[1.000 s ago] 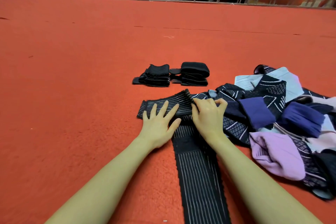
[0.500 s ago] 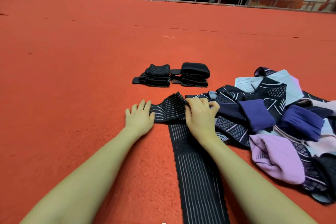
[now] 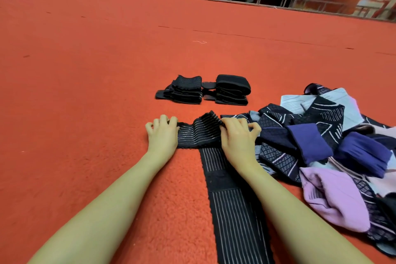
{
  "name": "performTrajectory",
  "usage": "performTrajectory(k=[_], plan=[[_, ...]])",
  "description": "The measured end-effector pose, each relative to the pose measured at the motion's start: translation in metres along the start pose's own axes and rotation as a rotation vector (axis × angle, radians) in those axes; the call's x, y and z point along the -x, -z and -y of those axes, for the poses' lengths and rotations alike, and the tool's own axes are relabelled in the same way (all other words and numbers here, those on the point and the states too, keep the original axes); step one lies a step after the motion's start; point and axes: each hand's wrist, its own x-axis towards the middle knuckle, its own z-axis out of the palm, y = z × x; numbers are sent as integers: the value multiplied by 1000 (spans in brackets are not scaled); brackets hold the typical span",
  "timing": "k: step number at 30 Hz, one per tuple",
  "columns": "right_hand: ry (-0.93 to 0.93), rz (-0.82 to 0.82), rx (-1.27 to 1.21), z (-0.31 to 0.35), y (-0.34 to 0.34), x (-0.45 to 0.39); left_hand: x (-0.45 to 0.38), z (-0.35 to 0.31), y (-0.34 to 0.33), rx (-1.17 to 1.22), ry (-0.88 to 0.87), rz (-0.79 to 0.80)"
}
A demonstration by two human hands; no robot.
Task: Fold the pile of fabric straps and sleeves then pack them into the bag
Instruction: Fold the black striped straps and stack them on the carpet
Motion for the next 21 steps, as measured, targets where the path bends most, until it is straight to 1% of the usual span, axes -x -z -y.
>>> performTrajectory(k=[2,4,5,10,13,15,17,19,21], plan=[[-20,-16,-27,0,7,-2,2,0,2,66,-31,-129],[-39,-40,-57,-1,14,-3,4,0,7,66,-63,-257],[-47,-51,-70,0,17,-3,6,0,11,54,-77,-294],[-50,-121,-113,6,37,-4,16,-5,28,14,-133,-411],[-73,-141,-93,3,48,-4,19,-17,42,1,-163,-471],[-94,-158,-50,-4,55,-3,21,-28,47,0,-156,-472],[-125,-186,-14,-11,62,0,25,-38,46,51,-111,-413],[-145,-223,4,-17,68,4,31,-49,40,91,-64,-278],[-148,-238,29,-22,72,10,38,-60,35,70,-46,-112]])
